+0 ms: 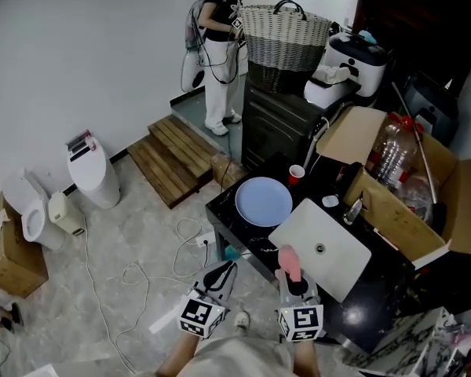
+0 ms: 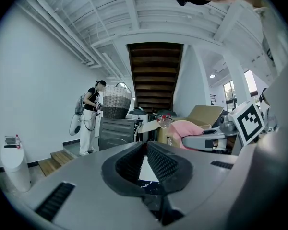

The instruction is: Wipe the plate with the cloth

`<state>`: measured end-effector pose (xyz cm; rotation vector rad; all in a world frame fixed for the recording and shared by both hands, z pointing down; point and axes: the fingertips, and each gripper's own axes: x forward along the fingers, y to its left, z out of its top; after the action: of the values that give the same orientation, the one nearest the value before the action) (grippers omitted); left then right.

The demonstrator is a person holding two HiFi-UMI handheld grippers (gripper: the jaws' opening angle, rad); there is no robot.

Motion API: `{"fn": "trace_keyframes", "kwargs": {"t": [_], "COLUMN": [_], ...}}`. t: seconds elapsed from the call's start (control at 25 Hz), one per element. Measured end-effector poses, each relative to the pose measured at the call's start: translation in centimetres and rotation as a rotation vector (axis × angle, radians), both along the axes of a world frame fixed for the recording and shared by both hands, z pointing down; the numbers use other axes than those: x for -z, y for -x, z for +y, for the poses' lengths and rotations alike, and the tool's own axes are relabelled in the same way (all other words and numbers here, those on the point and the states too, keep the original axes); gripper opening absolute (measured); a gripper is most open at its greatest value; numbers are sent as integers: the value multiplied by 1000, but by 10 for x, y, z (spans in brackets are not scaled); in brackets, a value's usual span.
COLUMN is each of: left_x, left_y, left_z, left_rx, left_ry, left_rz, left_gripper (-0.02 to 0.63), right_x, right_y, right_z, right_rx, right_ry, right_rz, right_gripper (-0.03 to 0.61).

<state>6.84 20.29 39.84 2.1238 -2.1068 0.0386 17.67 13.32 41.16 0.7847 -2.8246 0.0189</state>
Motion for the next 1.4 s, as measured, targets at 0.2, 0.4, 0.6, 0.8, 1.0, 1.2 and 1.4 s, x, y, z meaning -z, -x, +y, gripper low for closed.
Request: {"fn": "trace_keyframes", "kwargs": {"t": [0.2, 0.4, 0.6, 0.8, 1.0, 1.2, 1.4], "left_x": [2, 2, 8, 1, -2, -4, -7], "left_y": [9, 16, 18, 23, 33, 38, 41], "left_z": [-28, -57, -78, -89, -93, -101, -113], "left_rx": [15, 29, 36, 63, 96, 104, 86], "left_ry": [12, 18, 22, 33, 46, 48, 50], "left_rz": [-5, -12, -19, -20, -14, -9, -9], "left_gripper": [29, 31, 29, 30, 29, 30, 29], "right_x": [-1, 1, 1, -4, -8, -13, -17], "right_y": [10, 18, 22, 32, 45, 51, 55], "right_z": [-31, -60, -83, -100, -107, -114, -122], "right_rx": [0, 17, 27, 54, 87, 96, 86], "right_ry": [17, 22, 30, 43, 57, 69, 76], "right_rz": [-11, -17, -23, -23, -24, -17, -21], "right_gripper": [32, 32, 32, 32, 32, 32, 32]}}
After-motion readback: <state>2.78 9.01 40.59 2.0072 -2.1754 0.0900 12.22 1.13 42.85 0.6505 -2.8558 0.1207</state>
